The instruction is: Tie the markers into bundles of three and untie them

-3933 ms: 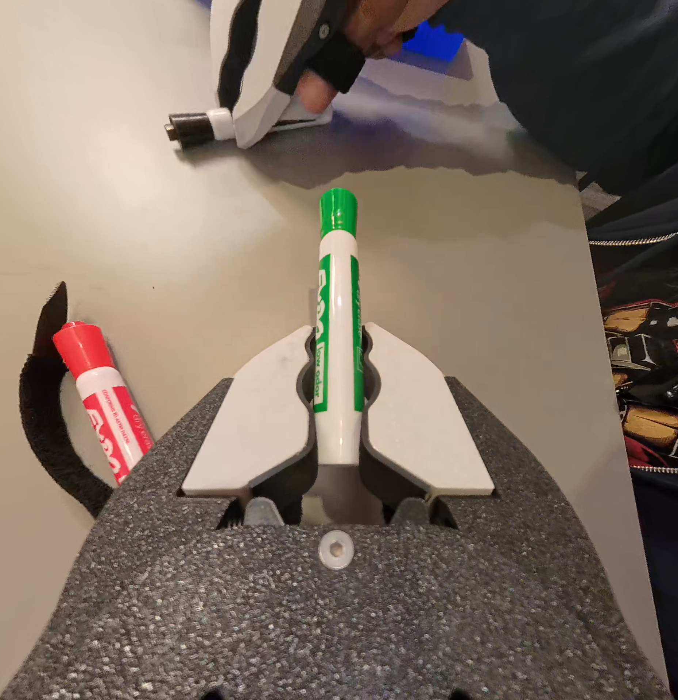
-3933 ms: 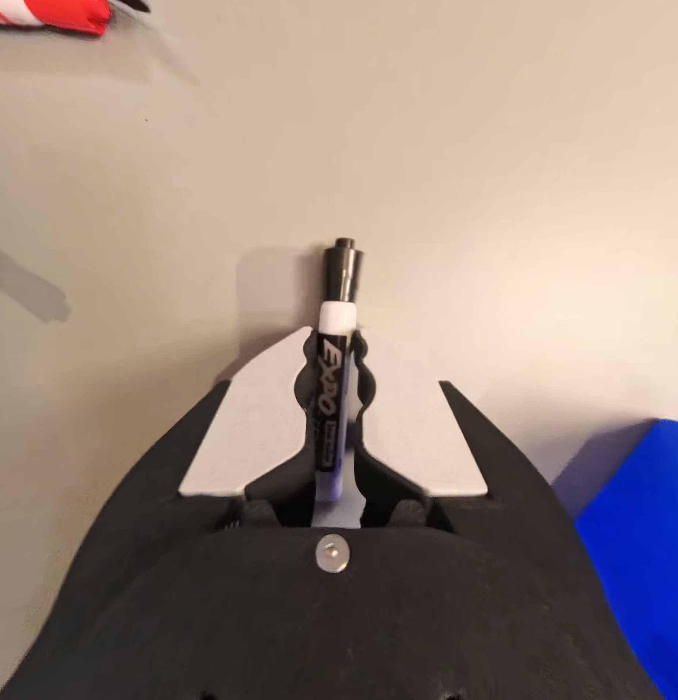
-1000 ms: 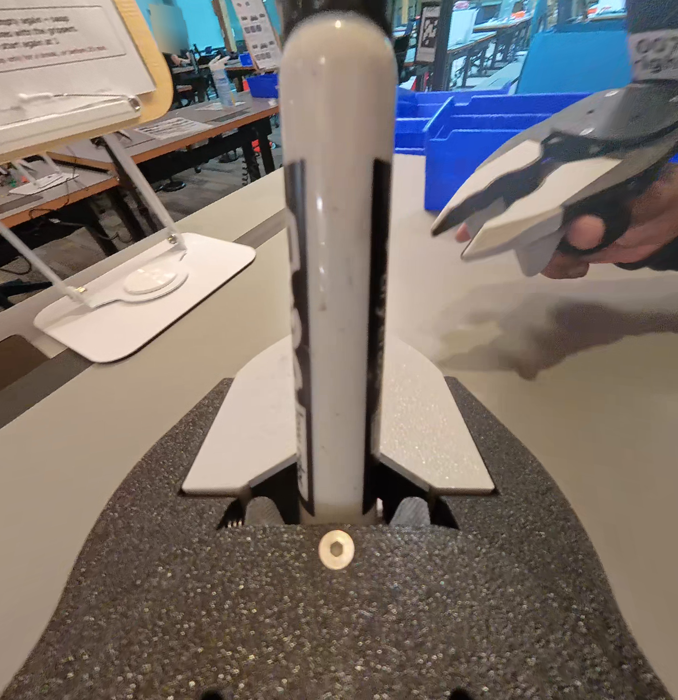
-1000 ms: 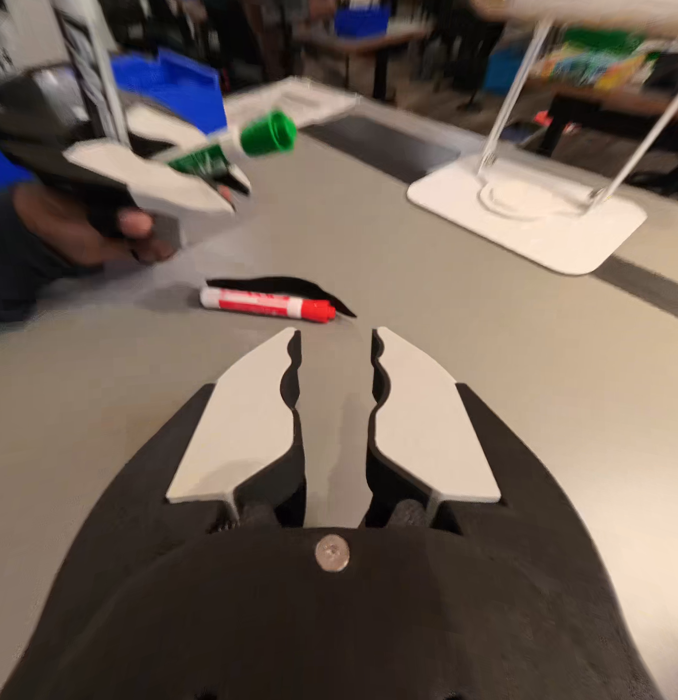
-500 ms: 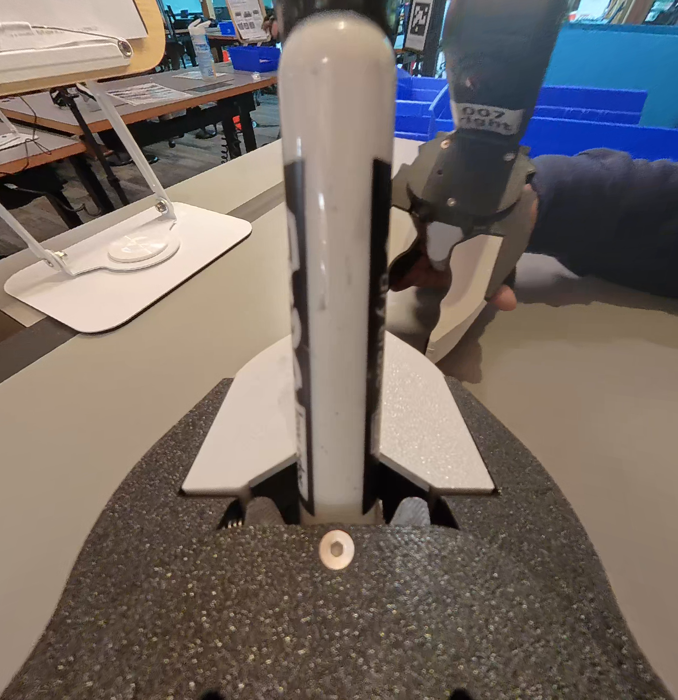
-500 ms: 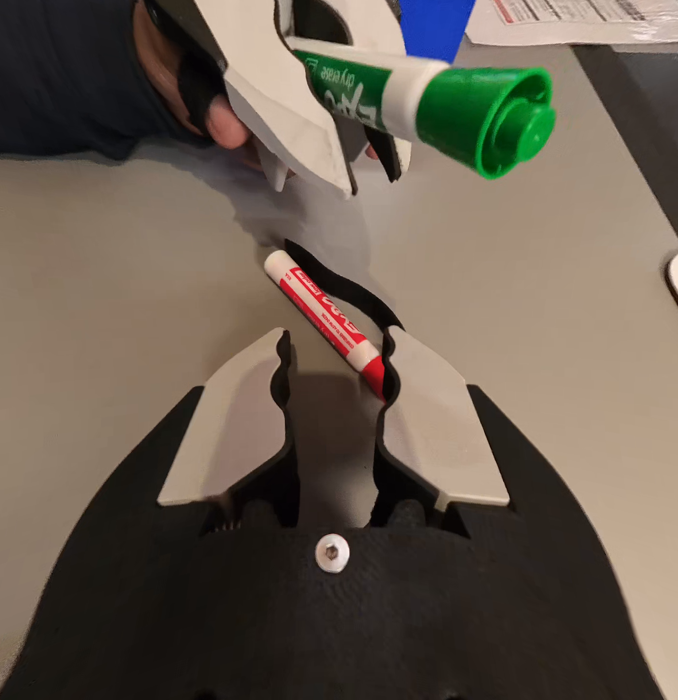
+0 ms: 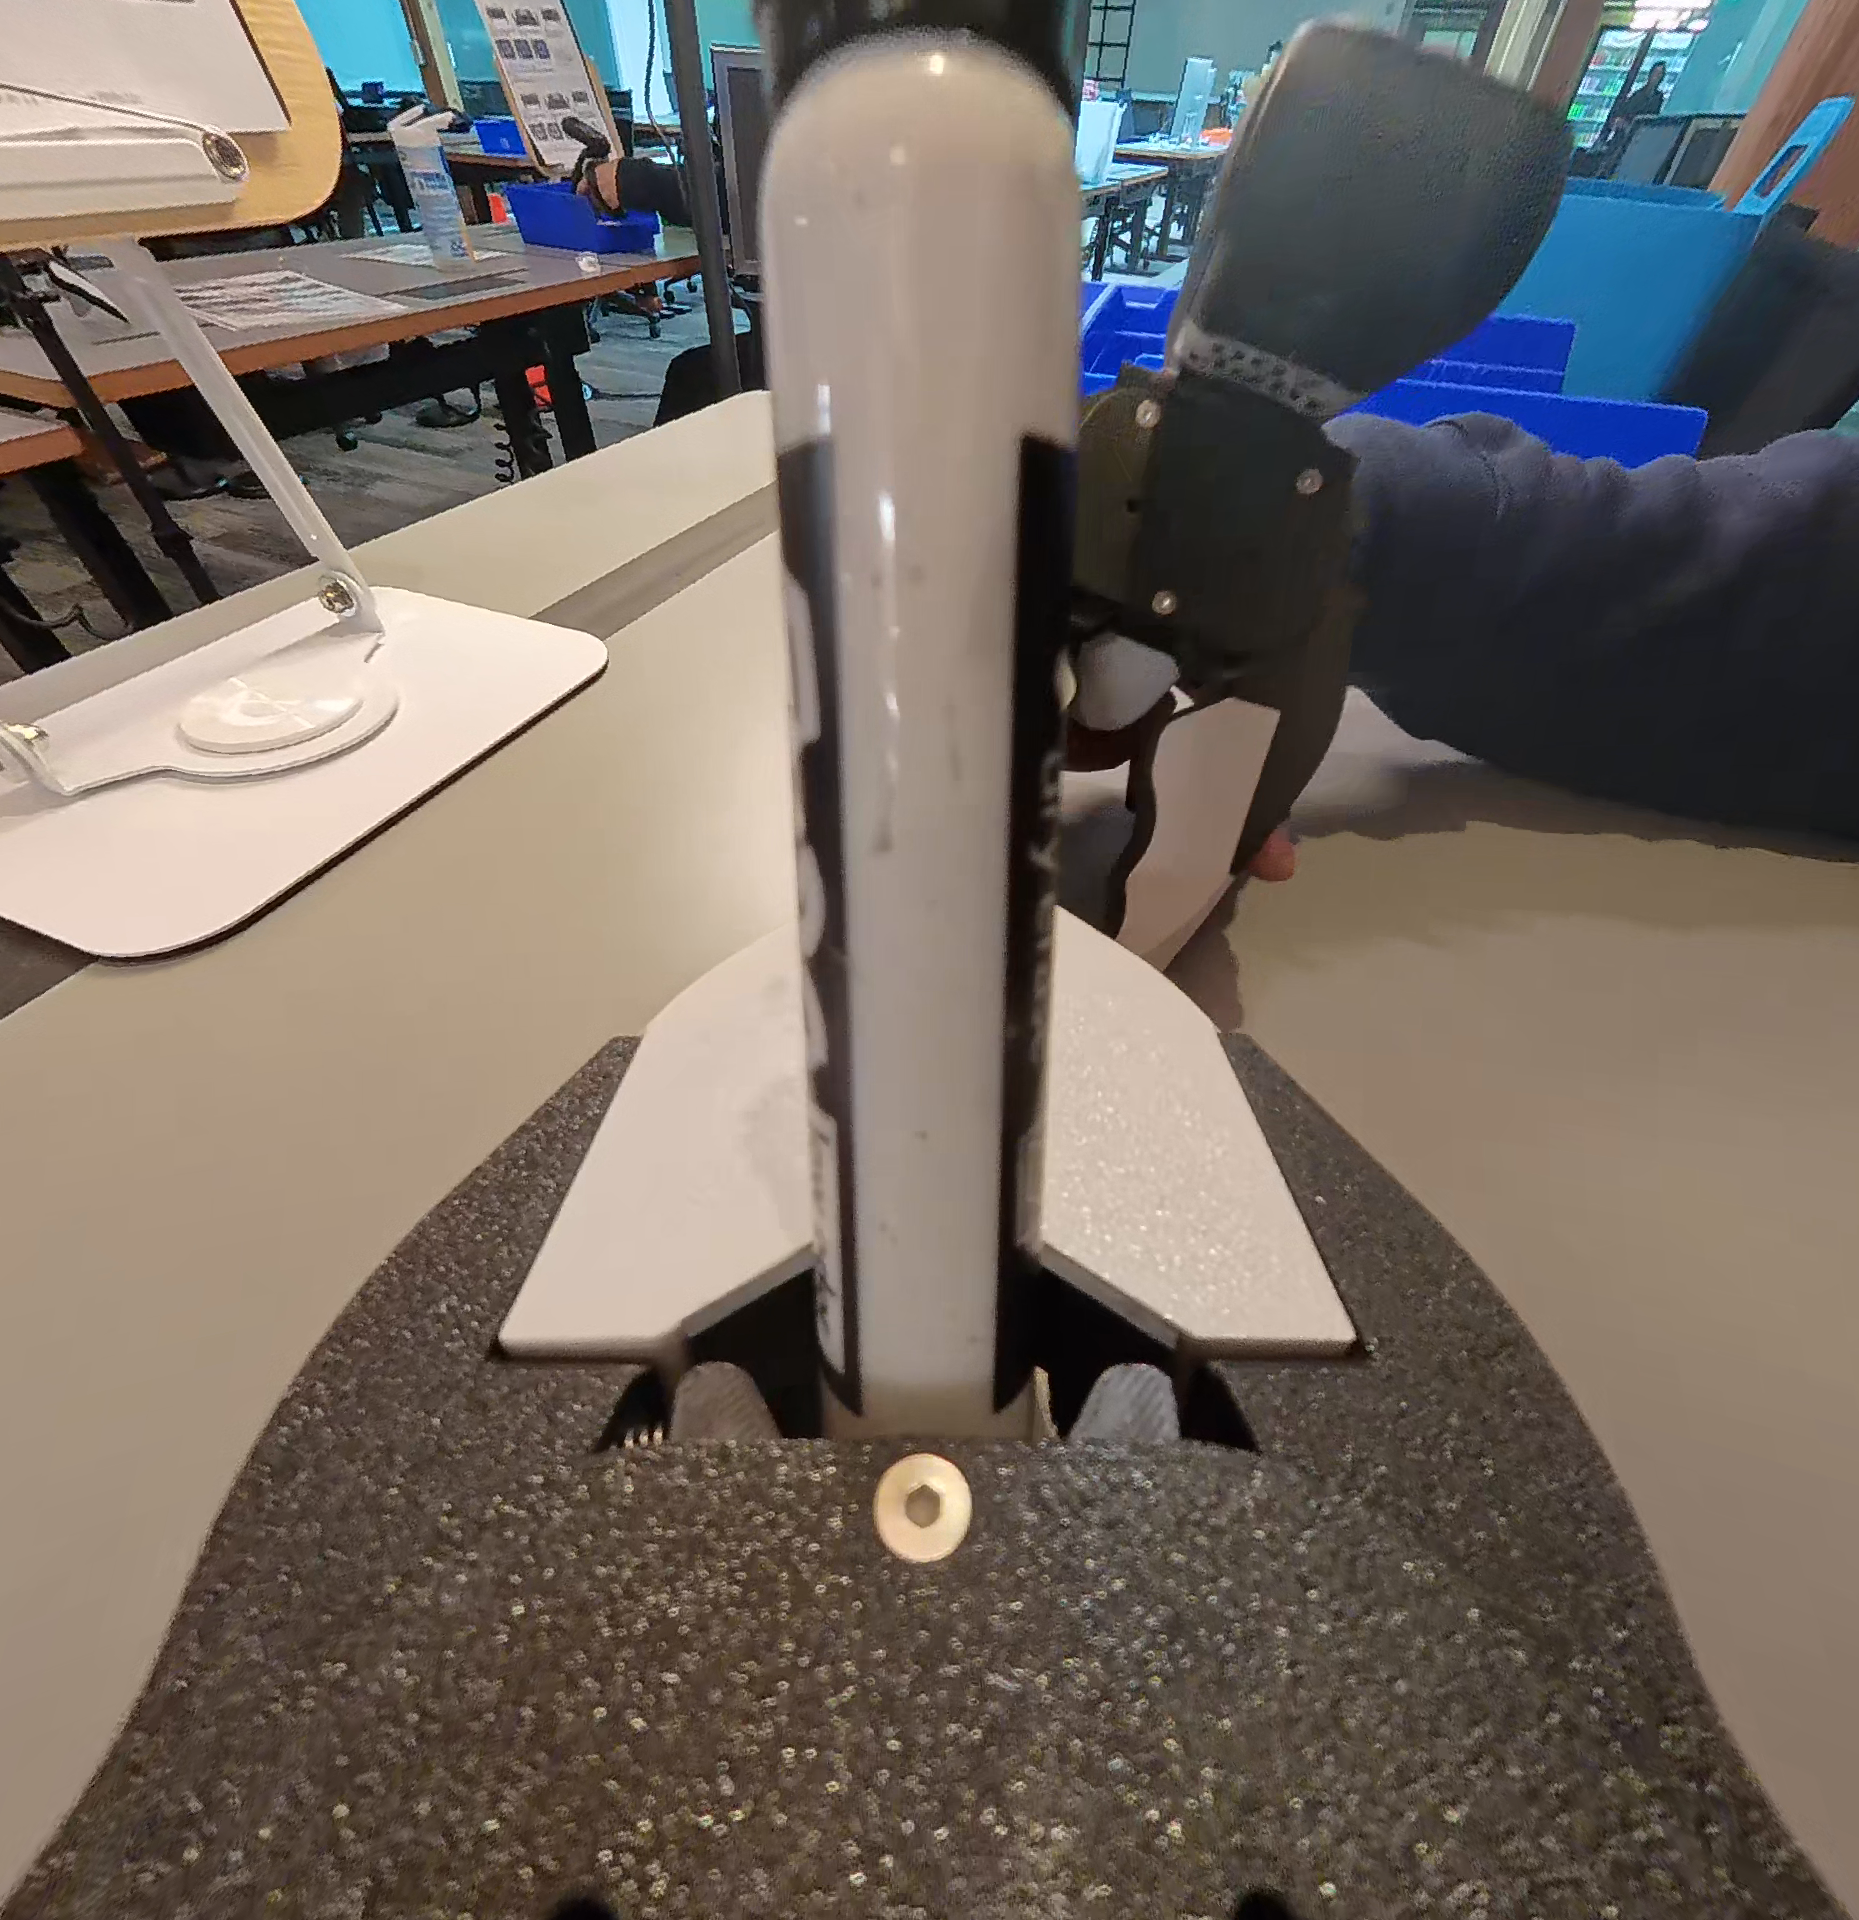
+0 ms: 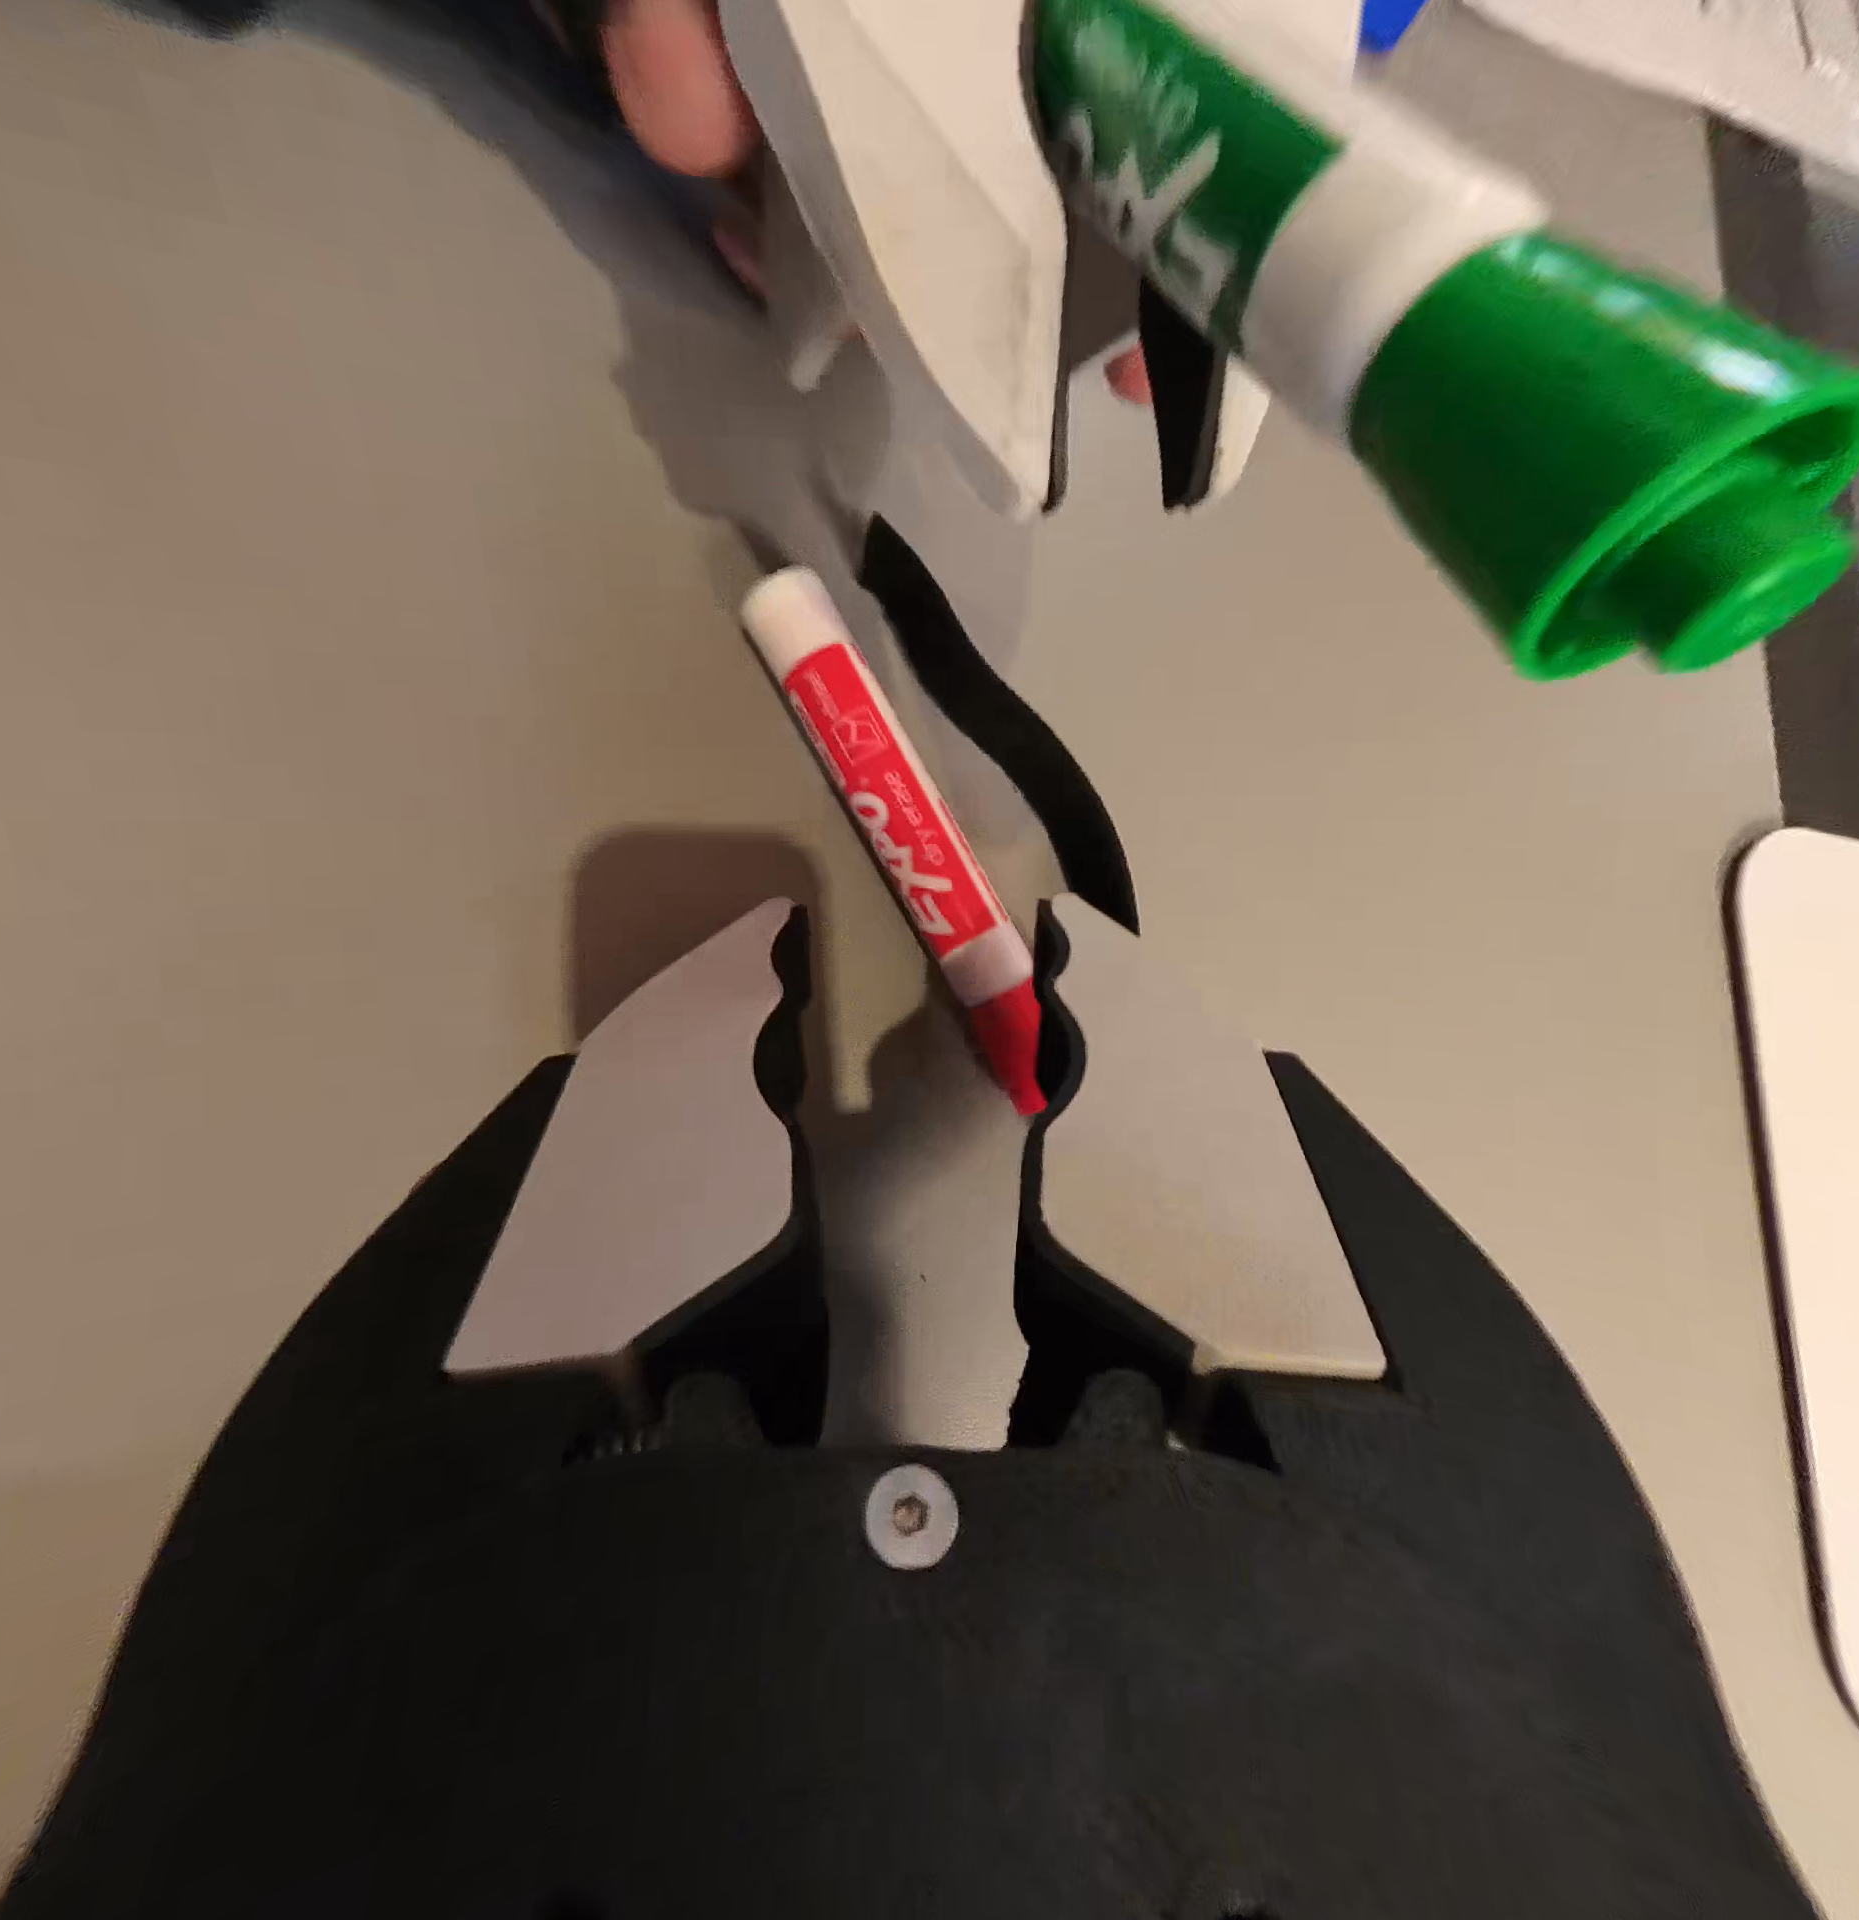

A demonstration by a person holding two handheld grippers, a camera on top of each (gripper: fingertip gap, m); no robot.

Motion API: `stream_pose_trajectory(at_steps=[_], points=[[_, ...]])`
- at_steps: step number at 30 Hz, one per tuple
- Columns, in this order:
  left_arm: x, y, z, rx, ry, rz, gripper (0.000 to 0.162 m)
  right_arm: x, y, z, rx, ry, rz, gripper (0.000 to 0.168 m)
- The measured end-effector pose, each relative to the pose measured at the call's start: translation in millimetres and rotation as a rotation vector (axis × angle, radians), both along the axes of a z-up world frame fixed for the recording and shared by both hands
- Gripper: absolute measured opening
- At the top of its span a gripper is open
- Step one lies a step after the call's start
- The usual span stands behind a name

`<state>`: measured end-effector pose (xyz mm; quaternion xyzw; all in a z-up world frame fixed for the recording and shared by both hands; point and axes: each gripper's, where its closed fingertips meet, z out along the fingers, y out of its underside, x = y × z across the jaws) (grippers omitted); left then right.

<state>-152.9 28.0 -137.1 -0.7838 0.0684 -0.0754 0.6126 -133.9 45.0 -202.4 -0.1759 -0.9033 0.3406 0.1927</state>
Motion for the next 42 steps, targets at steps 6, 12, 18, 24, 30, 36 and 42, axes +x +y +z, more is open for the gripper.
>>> stream_pose_trajectory(at_steps=[6,12,18,24,30,36,42], points=[[0.9,0.2,-2.3,-0.006,-0.010,-0.011,0.023,3.2,-9.8,3.7,-0.103,-0.067,0.069,0.040],[2.9,-0.4,-3.2,-0.012,-0.011,-0.026,0.024,3.0,-9.7,-19.5,-0.009,-0.182,0.085,0.033],[5.6,-1.1,-3.4,-0.014,-0.029,-0.051,0.024,13.2,-1.7,-20.1,0.040,-0.162,0.070,0.018],[10.8,-1.5,-5.5,-0.033,-0.047,-0.081,0.023,24.2,8.8,-15.8,0.043,-0.125,0.028,0.018],[27.9,-1.6,-12.6,-0.090,-0.074,-0.160,0.023,34.9,14.8,11.4,0.038,-0.049,0.007,0.017],[46.1,-2.2,-19.2,-0.142,-0.080,-0.234,0.023,42.1,12.5,35.2,0.027,0.027,0.002,0.017],[55.4,-1.1,-22.9,-0.165,-0.067,-0.259,0.023,47.0,8.1,46.2,0.013,0.074,0.007,0.017]])
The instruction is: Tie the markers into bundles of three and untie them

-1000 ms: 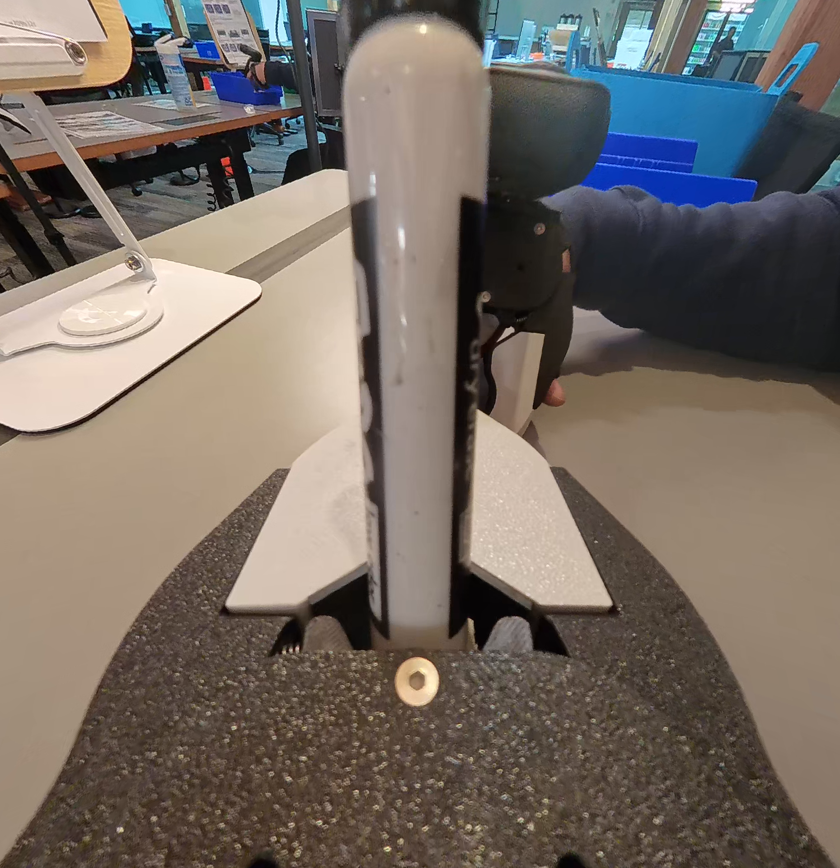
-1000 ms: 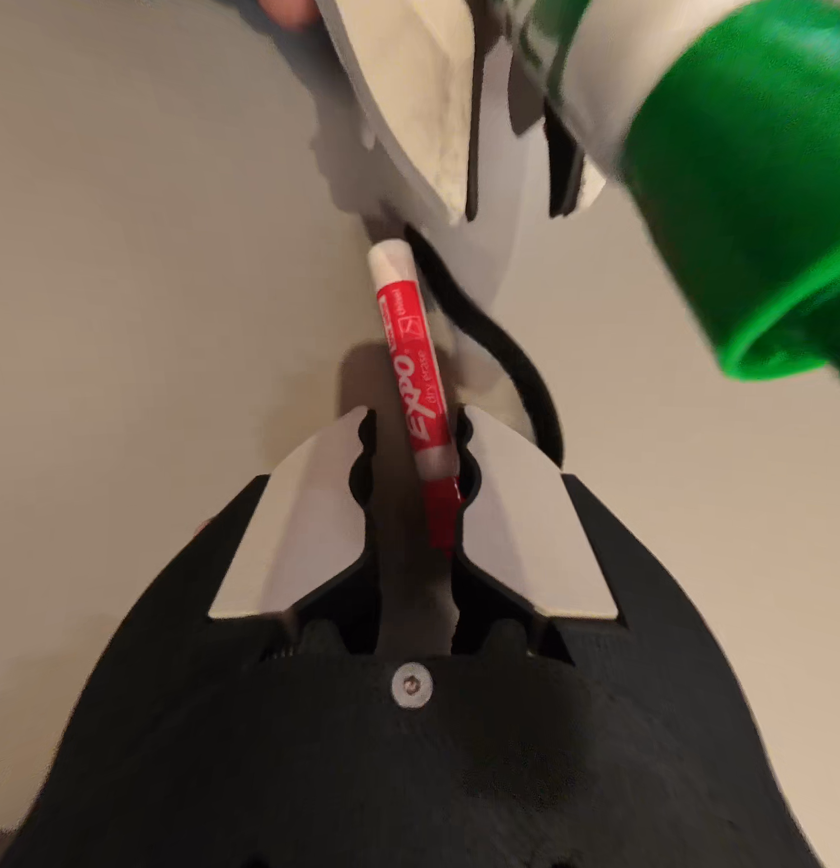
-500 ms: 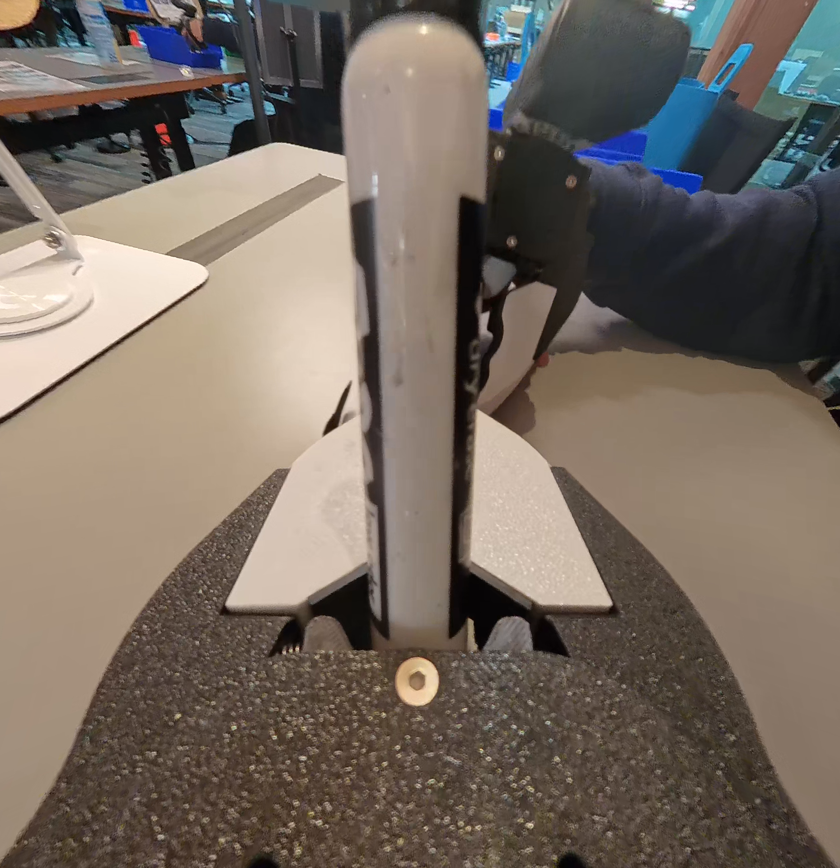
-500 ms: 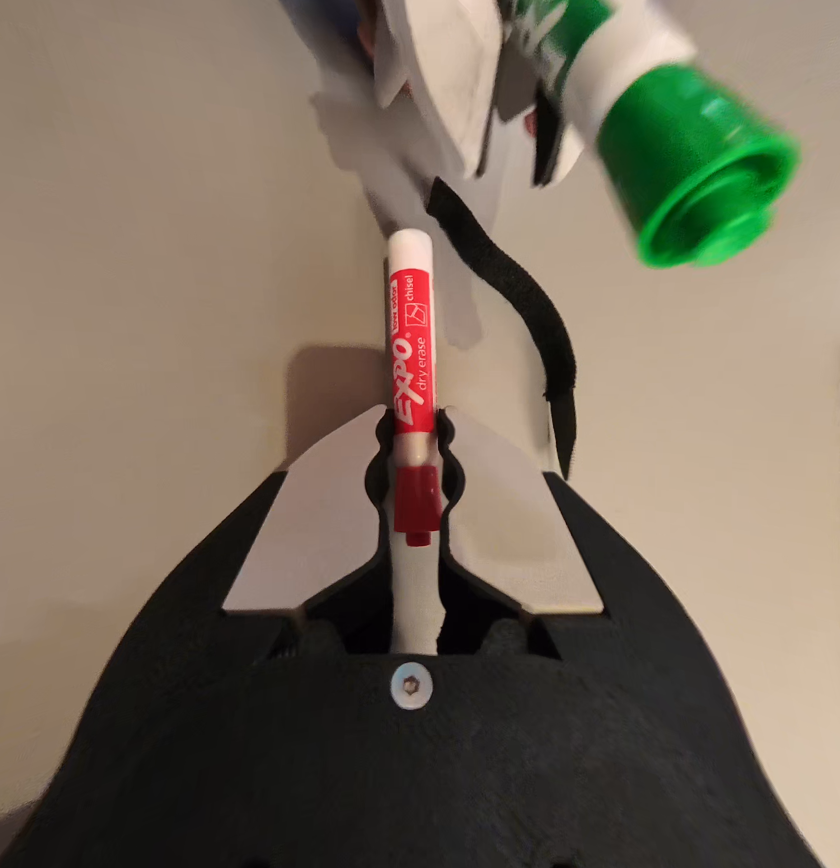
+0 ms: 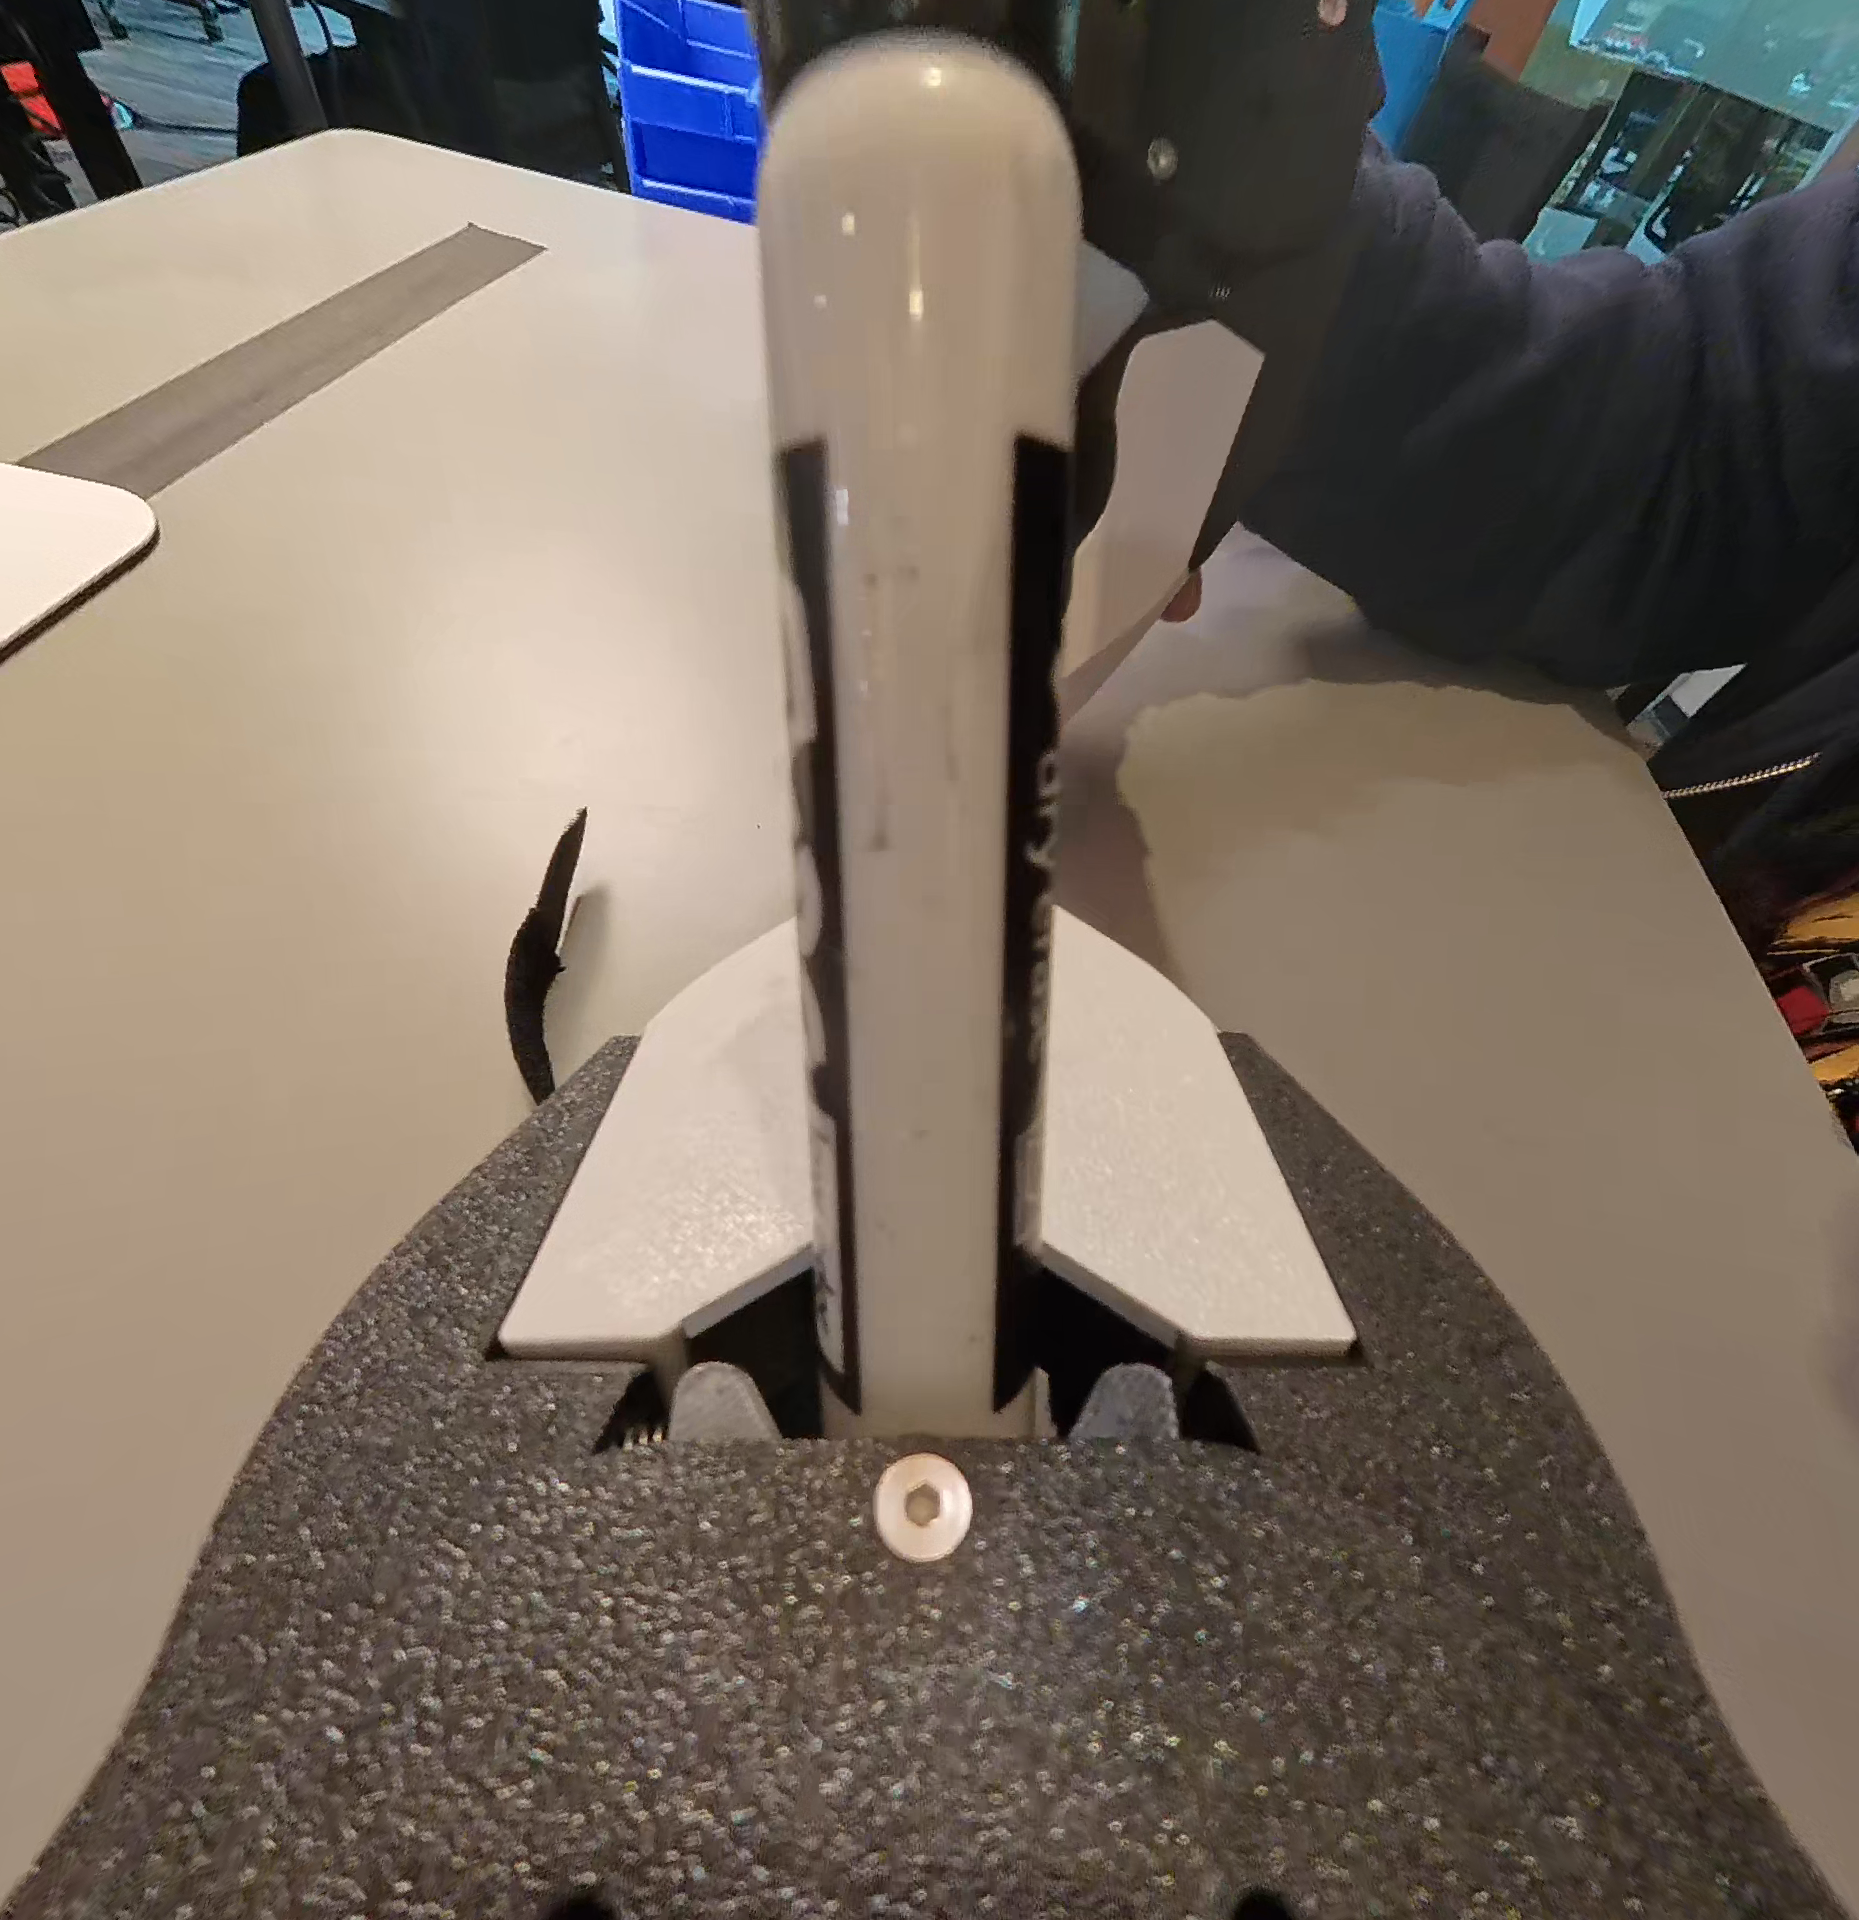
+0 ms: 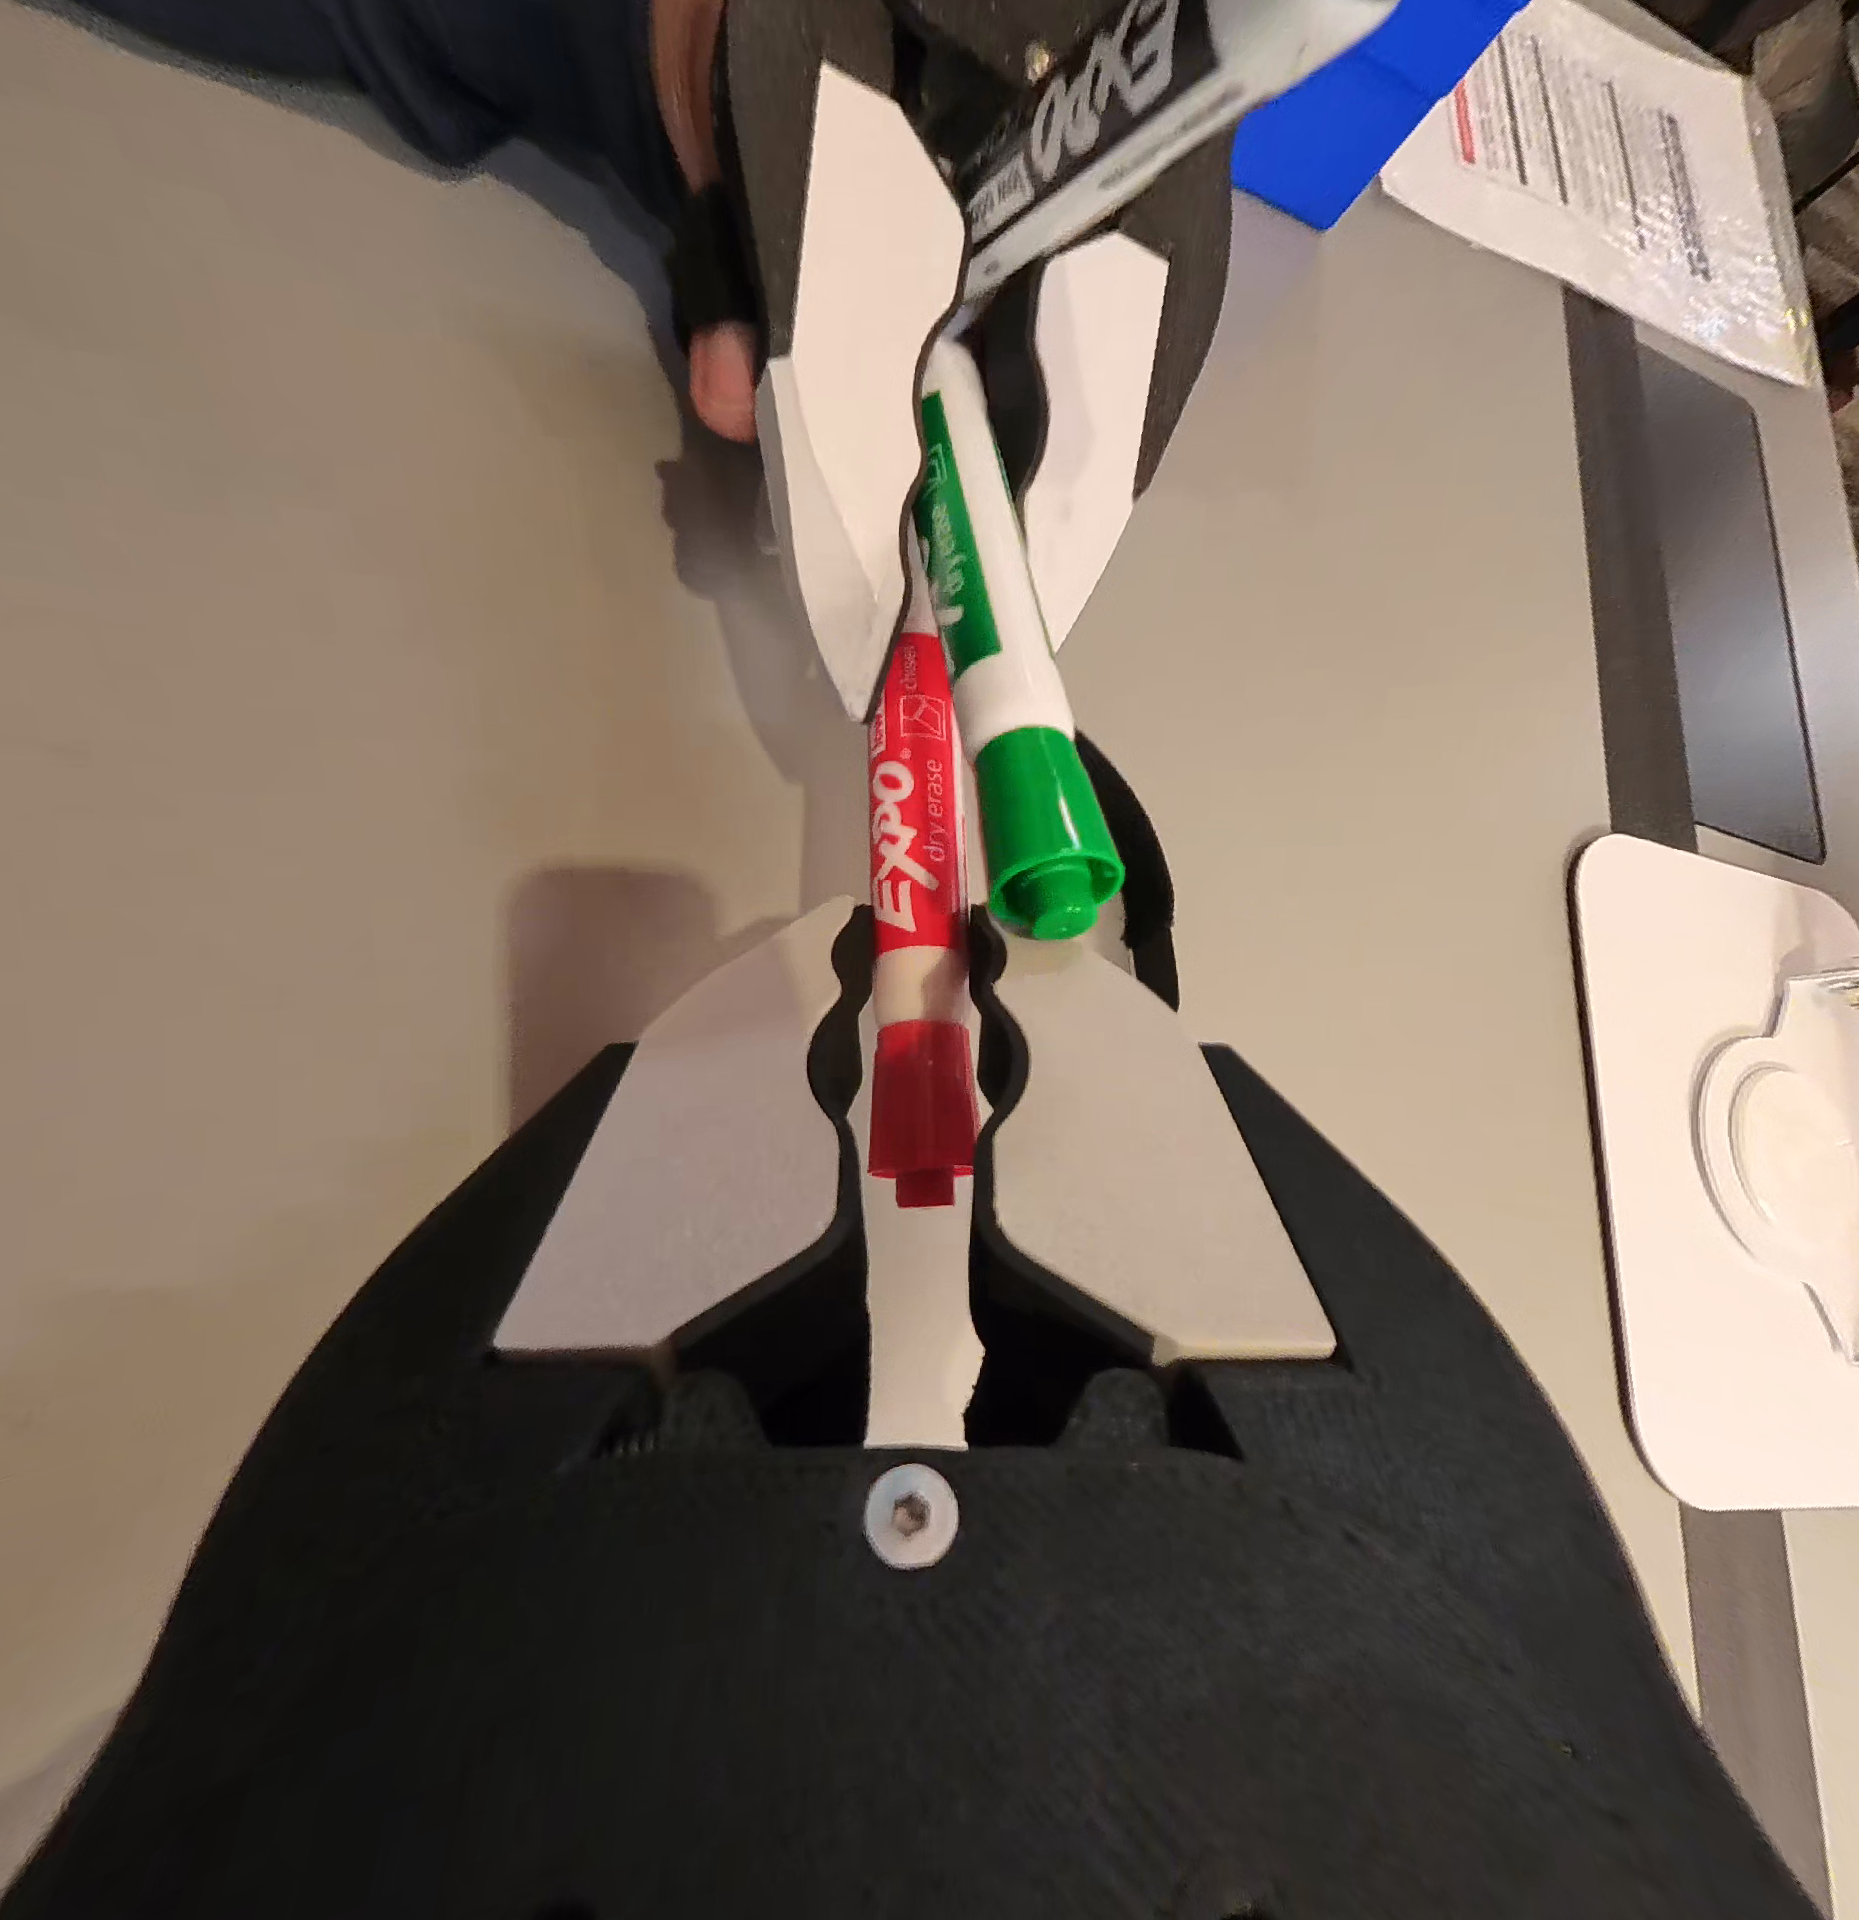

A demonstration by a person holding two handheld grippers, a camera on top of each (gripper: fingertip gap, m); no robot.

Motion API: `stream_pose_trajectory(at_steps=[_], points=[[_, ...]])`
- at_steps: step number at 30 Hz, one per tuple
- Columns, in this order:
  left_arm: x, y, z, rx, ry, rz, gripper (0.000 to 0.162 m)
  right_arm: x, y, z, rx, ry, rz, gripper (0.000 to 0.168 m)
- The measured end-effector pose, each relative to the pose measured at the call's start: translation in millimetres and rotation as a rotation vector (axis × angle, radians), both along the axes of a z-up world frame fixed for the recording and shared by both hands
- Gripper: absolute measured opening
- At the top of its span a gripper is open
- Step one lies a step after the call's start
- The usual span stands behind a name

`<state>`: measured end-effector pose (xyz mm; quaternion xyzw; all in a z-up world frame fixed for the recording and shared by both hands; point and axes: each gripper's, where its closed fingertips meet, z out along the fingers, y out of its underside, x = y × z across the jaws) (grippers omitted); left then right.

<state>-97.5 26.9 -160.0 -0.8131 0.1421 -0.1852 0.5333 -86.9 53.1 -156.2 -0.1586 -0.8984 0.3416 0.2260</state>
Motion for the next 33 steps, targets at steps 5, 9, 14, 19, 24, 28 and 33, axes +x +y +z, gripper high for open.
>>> stream_pose_trajectory(at_steps=[5,9,14,19,24,28,33], points=[[-2.8,-0.7,-2.3,-0.017,0.002,0.011,0.024,-2.3,-3.8,2.6,-0.026,0.023,-0.005,0.017],[-5.3,-2.4,-4.7,-0.030,0.022,0.015,0.024,-4.5,-6.1,1.1,-0.056,0.029,-0.008,0.017],[-5.6,-4.2,-9.3,-0.056,0.042,0.010,0.024,-4.9,-10.4,1.4,-0.098,0.026,-0.001,0.017],[-5.4,-5.9,-15.7,-0.093,0.066,-0.002,0.023,-5.3,-14.5,-0.5,-0.138,0.017,0.008,0.017],[-4.9,-7.6,-21.6,-0.138,0.064,-0.012,0.023,-5.9,-17.5,-3.3,-0.167,0.005,0.012,0.017],[-6.6,-7.7,-26.1,-0.174,0.078,-0.002,0.022,-8.2,-16.5,-8.7,-0.174,-0.005,-0.002,0.018],[-7.2,-4.7,-23.8,-0.171,0.038,0.016,0.024,-12.5,-11.8,-7.1,-0.202,0.002,-0.031,0.021]])
